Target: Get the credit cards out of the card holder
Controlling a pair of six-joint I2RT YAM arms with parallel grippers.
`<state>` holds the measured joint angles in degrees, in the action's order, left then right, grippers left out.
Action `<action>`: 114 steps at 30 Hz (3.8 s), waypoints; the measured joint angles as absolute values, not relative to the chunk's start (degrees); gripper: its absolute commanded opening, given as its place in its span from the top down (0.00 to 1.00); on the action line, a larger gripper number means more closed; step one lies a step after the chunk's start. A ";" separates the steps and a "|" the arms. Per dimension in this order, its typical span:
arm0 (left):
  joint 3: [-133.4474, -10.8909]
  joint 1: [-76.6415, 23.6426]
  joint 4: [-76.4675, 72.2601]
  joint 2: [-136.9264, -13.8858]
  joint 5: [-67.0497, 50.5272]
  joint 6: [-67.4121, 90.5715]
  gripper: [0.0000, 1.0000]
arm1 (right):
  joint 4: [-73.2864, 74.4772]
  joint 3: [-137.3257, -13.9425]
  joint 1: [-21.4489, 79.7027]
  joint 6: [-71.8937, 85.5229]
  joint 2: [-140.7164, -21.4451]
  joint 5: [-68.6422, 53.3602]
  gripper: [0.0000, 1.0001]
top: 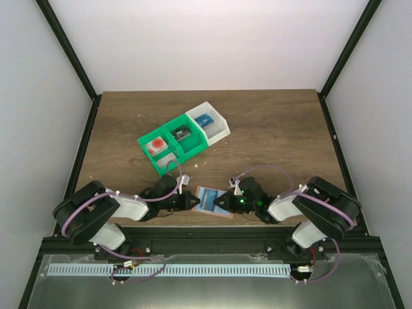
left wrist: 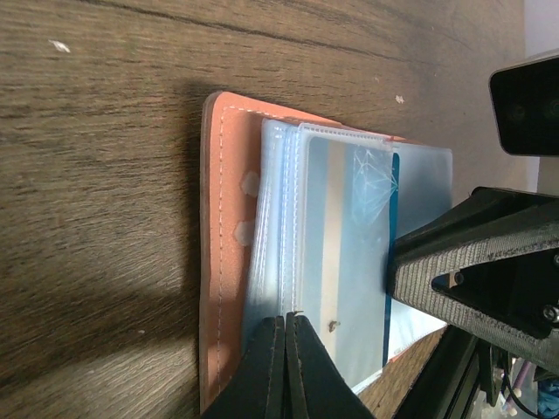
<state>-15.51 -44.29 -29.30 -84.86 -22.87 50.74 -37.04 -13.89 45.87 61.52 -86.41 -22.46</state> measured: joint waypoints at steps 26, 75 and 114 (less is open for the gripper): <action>-15.97 -44.29 -30.26 -86.19 -23.29 49.78 1.00 | -39.44 -10.50 44.42 62.26 -83.05 -23.18 1.00; -37.41 -45.23 -1.74 -67.75 -20.58 44.40 0.26 | -6.22 -15.31 42.83 33.30 -41.67 -8.27 1.00; -24.62 -43.00 -17.54 -58.00 -30.85 82.37 1.00 | -30.92 -13.61 61.39 -29.78 -53.56 8.51 0.88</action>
